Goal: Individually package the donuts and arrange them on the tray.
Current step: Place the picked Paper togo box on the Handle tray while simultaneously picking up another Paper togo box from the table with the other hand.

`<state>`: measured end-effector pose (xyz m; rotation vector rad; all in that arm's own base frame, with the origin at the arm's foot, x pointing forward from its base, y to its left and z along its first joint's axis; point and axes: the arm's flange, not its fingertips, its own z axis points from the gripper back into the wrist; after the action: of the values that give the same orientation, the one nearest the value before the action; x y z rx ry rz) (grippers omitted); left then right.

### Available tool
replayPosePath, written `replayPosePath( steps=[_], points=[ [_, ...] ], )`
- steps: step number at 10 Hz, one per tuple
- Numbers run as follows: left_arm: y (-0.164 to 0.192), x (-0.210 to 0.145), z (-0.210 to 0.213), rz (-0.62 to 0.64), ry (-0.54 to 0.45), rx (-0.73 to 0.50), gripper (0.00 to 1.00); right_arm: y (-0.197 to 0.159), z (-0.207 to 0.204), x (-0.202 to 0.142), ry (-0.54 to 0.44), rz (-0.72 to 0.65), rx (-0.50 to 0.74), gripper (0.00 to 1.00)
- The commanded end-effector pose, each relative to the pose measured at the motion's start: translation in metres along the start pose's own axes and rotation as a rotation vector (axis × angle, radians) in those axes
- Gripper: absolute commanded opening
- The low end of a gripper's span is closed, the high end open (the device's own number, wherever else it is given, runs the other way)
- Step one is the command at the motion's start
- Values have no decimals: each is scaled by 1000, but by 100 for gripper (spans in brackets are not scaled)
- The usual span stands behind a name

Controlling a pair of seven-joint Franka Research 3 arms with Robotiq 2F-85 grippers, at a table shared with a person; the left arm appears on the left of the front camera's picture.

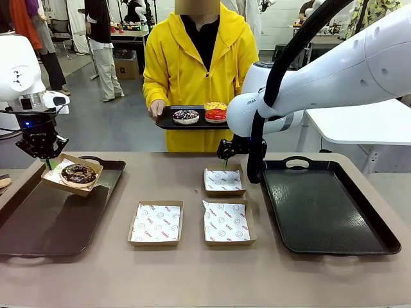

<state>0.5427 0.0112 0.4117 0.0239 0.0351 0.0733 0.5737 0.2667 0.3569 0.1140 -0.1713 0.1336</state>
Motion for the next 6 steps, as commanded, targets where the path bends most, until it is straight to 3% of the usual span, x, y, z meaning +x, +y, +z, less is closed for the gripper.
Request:
replayPosePath(
  steps=[1, 6],
  points=[
    [0, 4, -4, -26, -1, -6, 1, -1, -5, 0, -4, -28, -20, 100],
    [4, 22, -21, -58, -33, -14, 1, -5, -28, 6, 24, -35, -37, 100]
  ],
)
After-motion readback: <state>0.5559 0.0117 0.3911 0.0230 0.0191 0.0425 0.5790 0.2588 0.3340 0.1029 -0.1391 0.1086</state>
